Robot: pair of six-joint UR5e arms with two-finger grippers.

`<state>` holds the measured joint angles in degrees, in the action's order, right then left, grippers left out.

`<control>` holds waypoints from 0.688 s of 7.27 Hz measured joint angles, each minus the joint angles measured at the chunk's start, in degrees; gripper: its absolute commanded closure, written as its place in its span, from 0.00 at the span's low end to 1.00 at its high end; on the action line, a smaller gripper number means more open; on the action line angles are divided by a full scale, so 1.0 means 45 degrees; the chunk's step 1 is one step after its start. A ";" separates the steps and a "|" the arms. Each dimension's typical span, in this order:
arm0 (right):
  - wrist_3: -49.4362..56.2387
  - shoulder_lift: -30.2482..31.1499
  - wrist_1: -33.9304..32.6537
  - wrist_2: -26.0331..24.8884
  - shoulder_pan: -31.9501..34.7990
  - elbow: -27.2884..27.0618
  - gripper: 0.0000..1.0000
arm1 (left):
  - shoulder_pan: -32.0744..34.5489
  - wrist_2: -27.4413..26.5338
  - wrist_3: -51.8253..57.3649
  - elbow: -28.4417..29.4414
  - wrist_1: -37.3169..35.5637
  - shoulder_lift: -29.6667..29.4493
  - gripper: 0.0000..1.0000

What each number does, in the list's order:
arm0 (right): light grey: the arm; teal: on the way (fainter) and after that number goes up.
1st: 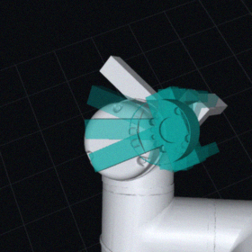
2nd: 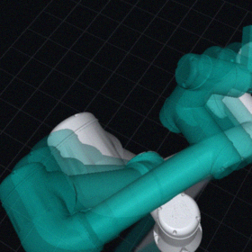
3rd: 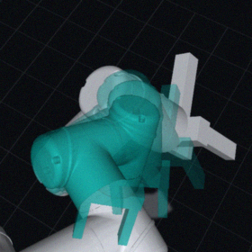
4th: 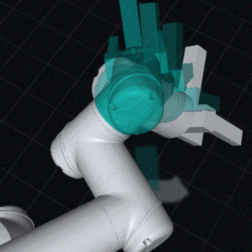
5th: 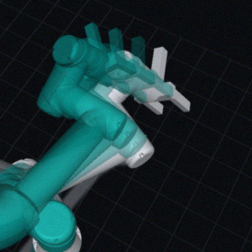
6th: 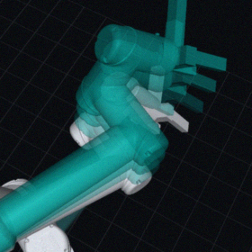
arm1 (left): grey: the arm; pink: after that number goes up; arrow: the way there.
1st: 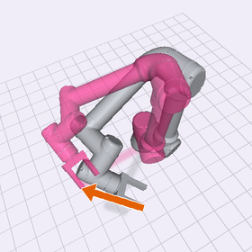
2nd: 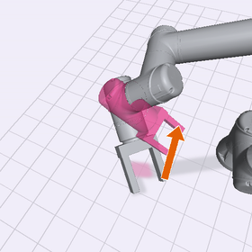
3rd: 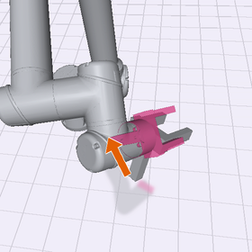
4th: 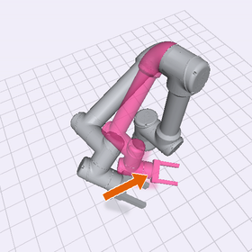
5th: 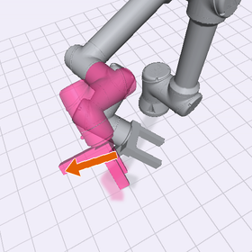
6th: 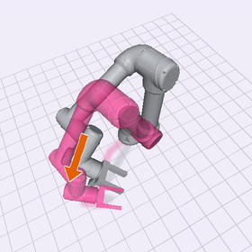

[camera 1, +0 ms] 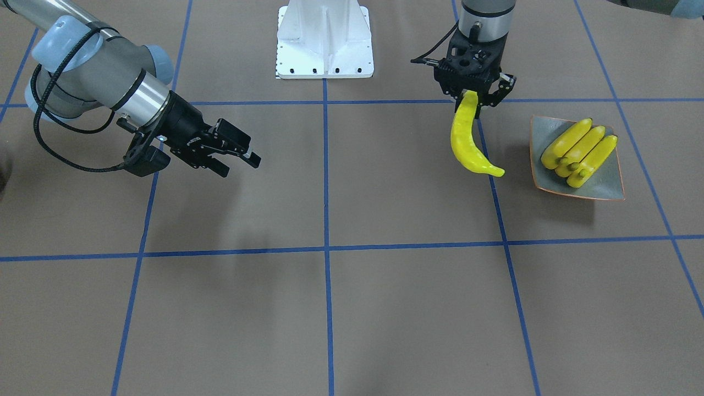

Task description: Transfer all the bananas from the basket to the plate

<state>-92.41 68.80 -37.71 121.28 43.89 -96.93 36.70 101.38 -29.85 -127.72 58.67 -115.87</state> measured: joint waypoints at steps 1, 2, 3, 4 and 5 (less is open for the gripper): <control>0.0005 0.0084 0.0001 -0.0103 0.0007 0.0009 0.00 | -0.0081 -0.0660 0.0038 -0.0289 -0.0906 0.0441 1.00; 0.0003 0.0157 0.0000 -0.0165 0.0011 0.0014 0.00 | -0.0062 -0.0946 0.0038 -0.0389 -0.1426 0.1098 1.00; -0.0005 0.0213 0.0001 -0.0245 0.0011 0.0016 0.00 | -0.0008 -0.1047 0.0034 -0.0406 -0.1652 0.1895 1.00; -0.0009 0.0251 0.0001 -0.0387 0.0009 0.0030 0.00 | 0.0108 -0.1067 0.0037 -0.0391 -0.1765 0.2620 1.00; -0.0016 0.0279 0.0001 -0.0521 0.0001 0.0049 0.00 | 0.0290 -0.1068 0.0050 -0.0364 -0.1855 0.3208 1.00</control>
<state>-92.48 70.05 -37.70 118.94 43.90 -96.71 38.00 96.57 -29.62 -129.36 50.33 -101.44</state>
